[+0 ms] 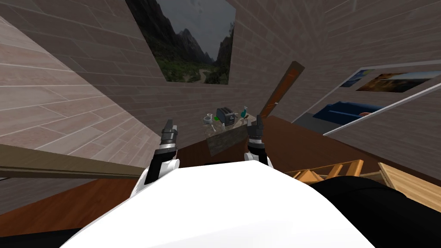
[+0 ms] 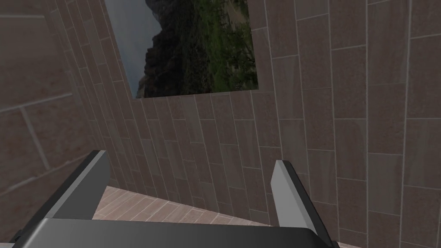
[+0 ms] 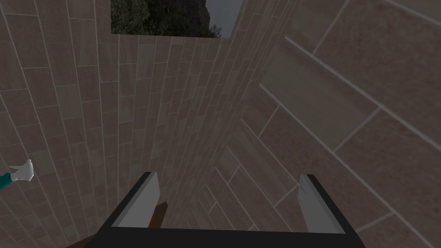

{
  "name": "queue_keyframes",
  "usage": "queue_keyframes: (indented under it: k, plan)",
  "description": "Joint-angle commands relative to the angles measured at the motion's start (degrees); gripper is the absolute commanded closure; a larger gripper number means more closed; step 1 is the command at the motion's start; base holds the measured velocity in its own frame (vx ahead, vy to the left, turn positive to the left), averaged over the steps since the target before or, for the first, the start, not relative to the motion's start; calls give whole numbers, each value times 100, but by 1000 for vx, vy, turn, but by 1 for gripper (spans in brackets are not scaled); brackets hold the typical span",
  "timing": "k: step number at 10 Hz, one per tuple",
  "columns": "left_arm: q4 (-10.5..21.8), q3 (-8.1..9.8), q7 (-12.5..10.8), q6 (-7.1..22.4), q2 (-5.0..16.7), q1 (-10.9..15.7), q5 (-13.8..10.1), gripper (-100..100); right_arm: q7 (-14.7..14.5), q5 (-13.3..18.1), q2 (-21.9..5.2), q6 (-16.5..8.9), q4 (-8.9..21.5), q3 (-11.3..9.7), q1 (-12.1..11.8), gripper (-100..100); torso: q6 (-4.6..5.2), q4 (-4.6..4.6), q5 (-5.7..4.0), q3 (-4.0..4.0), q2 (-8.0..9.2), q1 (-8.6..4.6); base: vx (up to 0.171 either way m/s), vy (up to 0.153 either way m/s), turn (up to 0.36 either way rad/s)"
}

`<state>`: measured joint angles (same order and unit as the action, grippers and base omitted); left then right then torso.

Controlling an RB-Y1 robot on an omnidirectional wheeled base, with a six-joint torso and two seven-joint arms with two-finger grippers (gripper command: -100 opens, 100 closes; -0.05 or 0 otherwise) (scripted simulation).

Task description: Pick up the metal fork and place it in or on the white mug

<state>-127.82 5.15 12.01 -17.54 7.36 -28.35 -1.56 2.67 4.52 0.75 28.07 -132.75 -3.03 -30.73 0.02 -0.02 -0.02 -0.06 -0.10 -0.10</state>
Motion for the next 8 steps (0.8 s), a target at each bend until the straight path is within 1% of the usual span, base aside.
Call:
queue_keyframes:
  k: [1, 3, 4, 5, 7, 8]
  plan:
    - [37, 30, 173, 285, 85, 36, -30, -100, 0, 0, 0, 0, 0, 0, 0, 0, 0, 0, 0, 0, 0, 0, 22, -32, -140]
    - [84, 89, 387, 591, 175, 67, -84, -100, 0, 0, 0, 0, 0, 0, 0, 0, 0, 0, 0, 0, 0, 1, 26, -29, -153]
    - [84, 89, 387, 643, 175, 67, -84, -100, 0, 0, 0, 0, 0, 0, 0, 0, 0, 0, 0, -1, -2, -1, 24, -18, -53]
    - [108, 120, 503, 837, 212, 84, -114, -100, 0, 0, 0, 0, 0, 0, -1, 0, -3, 0, 0, 0, 0, 3, 22, -17, -101]
    - [156, 186, 748, 1193, 275, 118, -177, -100, 0, 0, 0, 0, 0, 0, 0, 0, -1, 0, 0, 0, 0, -1, 30, -37, -201]
    - [156, 186, 748, 1247, 275, 118, -177, -100, 0, 0, 0, 0, 0, 0, 0, 0, 0, 0, -2, -1, -2, -5, 24, -25, -63]
